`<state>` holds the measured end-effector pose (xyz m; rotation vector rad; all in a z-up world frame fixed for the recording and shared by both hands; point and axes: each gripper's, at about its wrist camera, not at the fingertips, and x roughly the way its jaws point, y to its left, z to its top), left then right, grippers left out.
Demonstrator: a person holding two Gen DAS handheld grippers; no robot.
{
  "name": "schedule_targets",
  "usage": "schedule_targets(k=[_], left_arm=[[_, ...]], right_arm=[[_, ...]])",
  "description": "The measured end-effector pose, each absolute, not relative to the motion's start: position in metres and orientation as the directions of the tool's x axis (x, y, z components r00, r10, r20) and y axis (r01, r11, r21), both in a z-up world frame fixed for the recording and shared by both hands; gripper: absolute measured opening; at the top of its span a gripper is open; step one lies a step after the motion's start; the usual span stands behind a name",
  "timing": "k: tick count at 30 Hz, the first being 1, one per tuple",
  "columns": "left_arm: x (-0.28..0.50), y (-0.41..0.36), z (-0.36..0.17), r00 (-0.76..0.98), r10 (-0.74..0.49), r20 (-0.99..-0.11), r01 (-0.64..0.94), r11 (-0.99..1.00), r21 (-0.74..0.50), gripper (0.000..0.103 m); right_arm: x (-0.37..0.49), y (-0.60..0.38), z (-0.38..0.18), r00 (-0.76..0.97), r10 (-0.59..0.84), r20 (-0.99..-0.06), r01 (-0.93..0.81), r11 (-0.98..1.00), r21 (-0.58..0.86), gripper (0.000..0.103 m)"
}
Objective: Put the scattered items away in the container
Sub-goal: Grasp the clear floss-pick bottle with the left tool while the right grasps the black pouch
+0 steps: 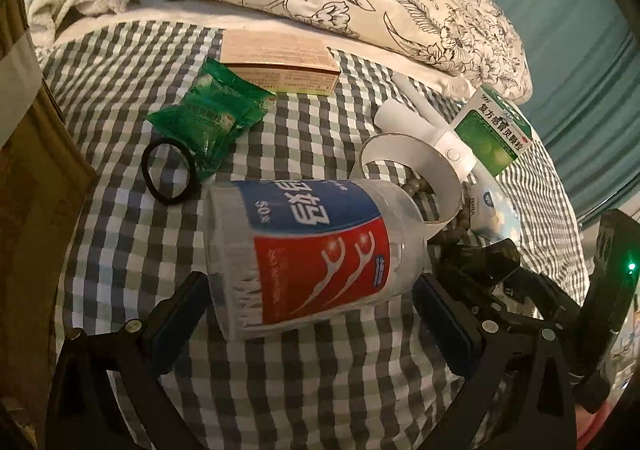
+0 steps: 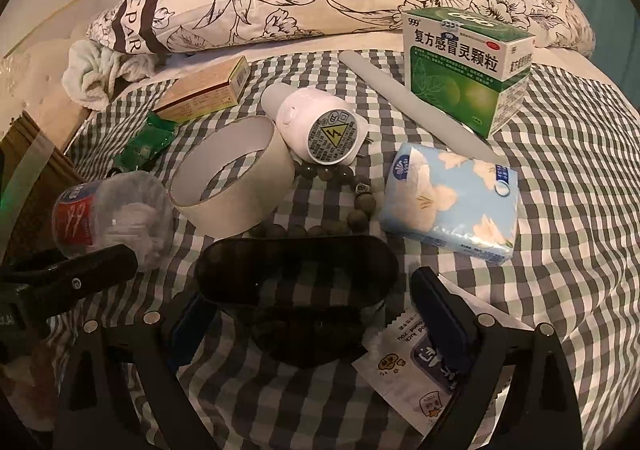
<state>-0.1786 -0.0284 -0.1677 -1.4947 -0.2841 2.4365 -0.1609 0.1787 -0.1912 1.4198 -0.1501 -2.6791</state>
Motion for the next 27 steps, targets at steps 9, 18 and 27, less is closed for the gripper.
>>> schedule_targets(k=[9,18,27], left_arm=[[-0.179,-0.037,-0.172,-0.419,0.288,-0.861,-0.04,-0.953,-0.3,0.103],[-0.186,-0.032,-0.181,-0.436,0.232,-0.869,0.111,-0.945,-0.308,0.103],[-0.168,-0.042,-0.171,-0.454,0.222,-0.863,0.071,-0.956,-0.284,0.094]], right_arm=[[-0.154,0.18,-0.189,-0.551,-0.157,-0.82,0.064,-0.987,0.146,0.078],[-0.152,0.178,-0.19,-0.56,-0.123,-0.819,0.047,-0.992,0.117,0.078],[-0.146,0.175,-0.176,-0.584,-0.115,-0.804,0.055,-0.993,0.102,0.078]])
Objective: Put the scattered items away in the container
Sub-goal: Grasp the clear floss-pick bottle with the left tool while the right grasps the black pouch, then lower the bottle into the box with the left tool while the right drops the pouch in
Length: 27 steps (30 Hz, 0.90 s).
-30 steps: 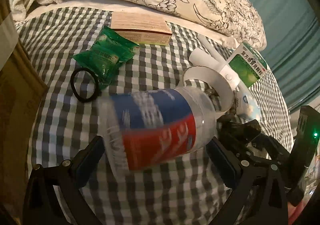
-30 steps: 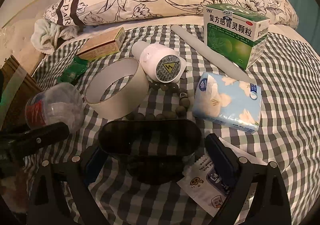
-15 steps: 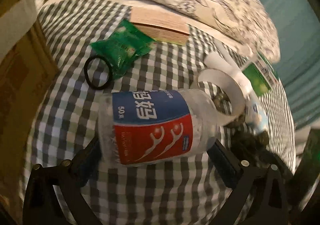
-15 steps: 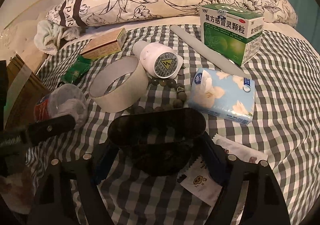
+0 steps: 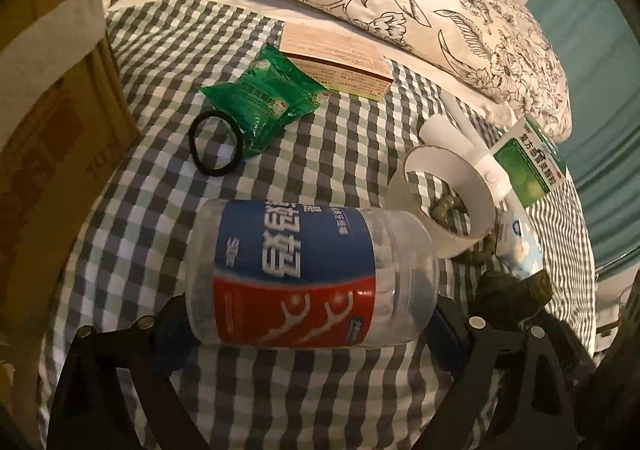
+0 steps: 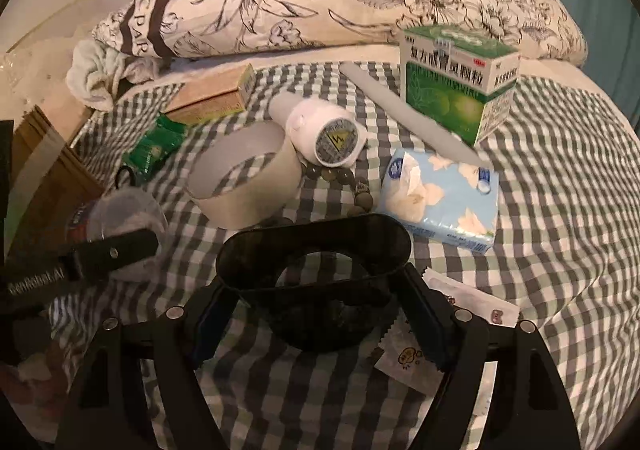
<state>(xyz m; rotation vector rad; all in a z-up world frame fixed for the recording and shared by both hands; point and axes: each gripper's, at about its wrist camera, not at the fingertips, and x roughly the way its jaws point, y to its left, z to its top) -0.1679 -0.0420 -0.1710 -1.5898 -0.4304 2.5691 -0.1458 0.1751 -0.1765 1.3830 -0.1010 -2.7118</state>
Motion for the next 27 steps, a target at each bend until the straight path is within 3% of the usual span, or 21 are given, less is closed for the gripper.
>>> schedule_targets(k=[27], left_arm=[[-0.079,-0.026,-0.065,-0.605,0.228,-0.763,-0.006,-0.96,-0.281,0.092]], right_arm=[[-0.055,0.193,-0.066,-0.722,-0.155,-0.674,0.118,-0.988,0.1,0.078]])
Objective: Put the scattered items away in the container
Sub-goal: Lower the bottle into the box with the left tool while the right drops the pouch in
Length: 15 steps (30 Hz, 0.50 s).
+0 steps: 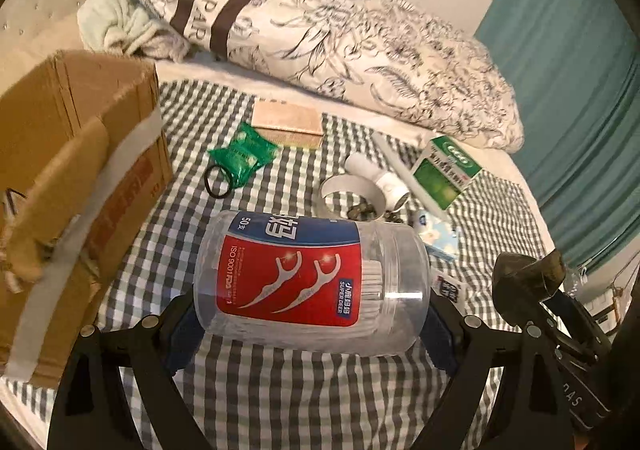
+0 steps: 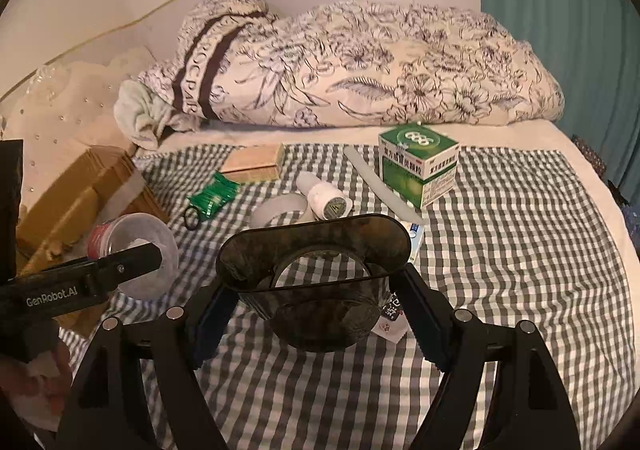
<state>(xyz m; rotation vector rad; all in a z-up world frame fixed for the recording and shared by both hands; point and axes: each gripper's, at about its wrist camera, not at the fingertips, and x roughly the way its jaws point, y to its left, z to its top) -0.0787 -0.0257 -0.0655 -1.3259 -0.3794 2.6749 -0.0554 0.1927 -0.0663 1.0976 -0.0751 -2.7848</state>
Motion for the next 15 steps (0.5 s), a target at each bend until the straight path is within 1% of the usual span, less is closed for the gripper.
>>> schedule_targets(k=[7,15], left_arm=[[-0.048,-0.024,-0.035,-0.647,0.223,-0.729,-0.044,-0.965,-0.257,0.092],[-0.014,-0.034,0.014,-0.706,0.224,-0.671,-0.085,-0.968,-0.234,0.092]], right_arm=[[-0.021,0.188,-0.038,-0.752,-0.16,-0.64,0.13,-0.987,0.094,0.078],[0.016,0.183,-0.001,-0.792,-0.162,-0.588,0.13,-0.987,0.097,0.078]])
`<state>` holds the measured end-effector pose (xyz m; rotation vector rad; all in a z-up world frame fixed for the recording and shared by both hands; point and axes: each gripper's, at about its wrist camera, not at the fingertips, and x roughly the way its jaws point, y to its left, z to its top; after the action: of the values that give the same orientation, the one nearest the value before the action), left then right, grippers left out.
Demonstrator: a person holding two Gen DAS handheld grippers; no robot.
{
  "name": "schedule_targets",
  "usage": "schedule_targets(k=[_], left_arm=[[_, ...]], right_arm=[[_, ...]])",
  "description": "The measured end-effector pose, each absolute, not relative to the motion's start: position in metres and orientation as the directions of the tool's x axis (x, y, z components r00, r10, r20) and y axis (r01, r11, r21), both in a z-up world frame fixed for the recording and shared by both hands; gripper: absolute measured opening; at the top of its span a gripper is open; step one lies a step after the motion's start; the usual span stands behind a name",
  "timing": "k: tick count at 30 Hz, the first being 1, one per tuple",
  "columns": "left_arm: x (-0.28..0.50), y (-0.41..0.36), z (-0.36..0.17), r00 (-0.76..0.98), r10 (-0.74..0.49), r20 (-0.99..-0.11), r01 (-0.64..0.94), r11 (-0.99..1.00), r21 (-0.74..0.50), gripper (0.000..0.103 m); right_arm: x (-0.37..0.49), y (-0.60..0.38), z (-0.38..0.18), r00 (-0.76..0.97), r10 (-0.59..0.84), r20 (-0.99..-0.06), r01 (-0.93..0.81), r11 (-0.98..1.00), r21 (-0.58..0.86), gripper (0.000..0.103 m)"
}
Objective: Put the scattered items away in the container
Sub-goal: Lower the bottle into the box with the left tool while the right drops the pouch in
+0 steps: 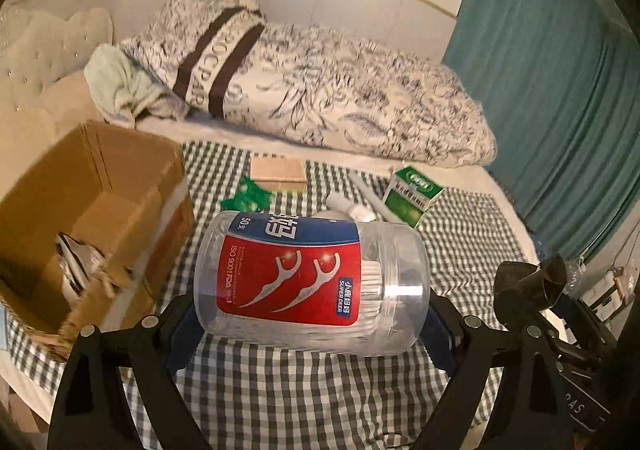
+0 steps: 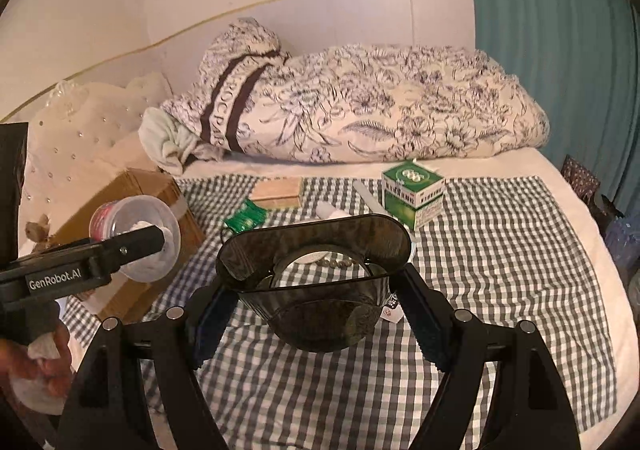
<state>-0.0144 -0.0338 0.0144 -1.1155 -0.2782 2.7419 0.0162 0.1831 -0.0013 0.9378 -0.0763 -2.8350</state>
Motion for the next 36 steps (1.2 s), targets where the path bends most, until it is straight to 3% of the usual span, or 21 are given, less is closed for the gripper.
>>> schedule_targets(k=[10,18,26,36], left_arm=[[0.005,-0.083,0.05,-0.745,0.198,-0.637,-0.046,-0.968,-0.247,0.092],[0.004,-0.152,0.061,-0.765,0.082,-0.639,0.077,-0.973,-0.217,0.092],[-0.001,-0.208,0.05,-0.757,0.016,-0.654,0.166,-0.962,-0.215,0.092],[-0.012,-0.26,0.014,-0.712,-0.075,-0.698,0.28,-0.942,-0.185,0.092]], right_arm=[[0.023,0.143,0.029,-0.803,-0.222,-0.553,0.203,-0.974,0.096,0.078],[-0.004,0.068,0.051,-0.784,-0.337,-0.522,0.329,-0.938,0.111,0.078],[-0.033,-0.002,0.057,-0.744,-0.434,-0.507,0.435,-0.892,0.124,0.078],[-0.094,-0.074,0.022,-0.652,-0.491,-0.578,0.491,-0.854,0.171,0.078]])
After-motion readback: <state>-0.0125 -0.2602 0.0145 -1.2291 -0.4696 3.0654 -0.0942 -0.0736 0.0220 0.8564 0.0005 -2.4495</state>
